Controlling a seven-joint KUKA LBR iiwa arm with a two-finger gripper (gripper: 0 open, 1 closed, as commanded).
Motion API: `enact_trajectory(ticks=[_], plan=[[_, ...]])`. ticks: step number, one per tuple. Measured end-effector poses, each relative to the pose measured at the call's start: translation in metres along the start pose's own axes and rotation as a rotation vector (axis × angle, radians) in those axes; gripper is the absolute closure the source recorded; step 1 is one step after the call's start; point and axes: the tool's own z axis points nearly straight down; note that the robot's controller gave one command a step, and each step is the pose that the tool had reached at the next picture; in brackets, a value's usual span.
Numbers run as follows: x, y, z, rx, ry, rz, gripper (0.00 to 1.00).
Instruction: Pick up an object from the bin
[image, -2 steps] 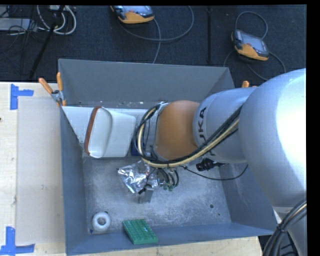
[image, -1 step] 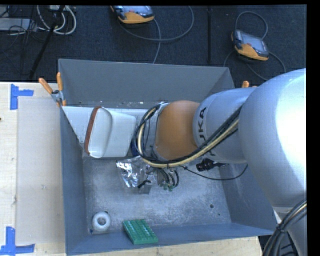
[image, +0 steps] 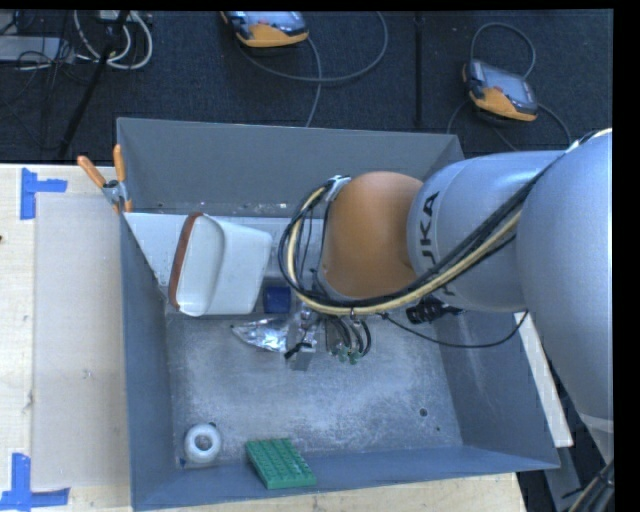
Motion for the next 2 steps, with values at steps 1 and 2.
enact_trajectory(ticks=[1,2], plan=[[-0.002,0.001,-0.047,0.000,-0.001,0.000,1.00],[-0.003,0.001,-0.077,0.000,0.001,-0.001,1.00]])
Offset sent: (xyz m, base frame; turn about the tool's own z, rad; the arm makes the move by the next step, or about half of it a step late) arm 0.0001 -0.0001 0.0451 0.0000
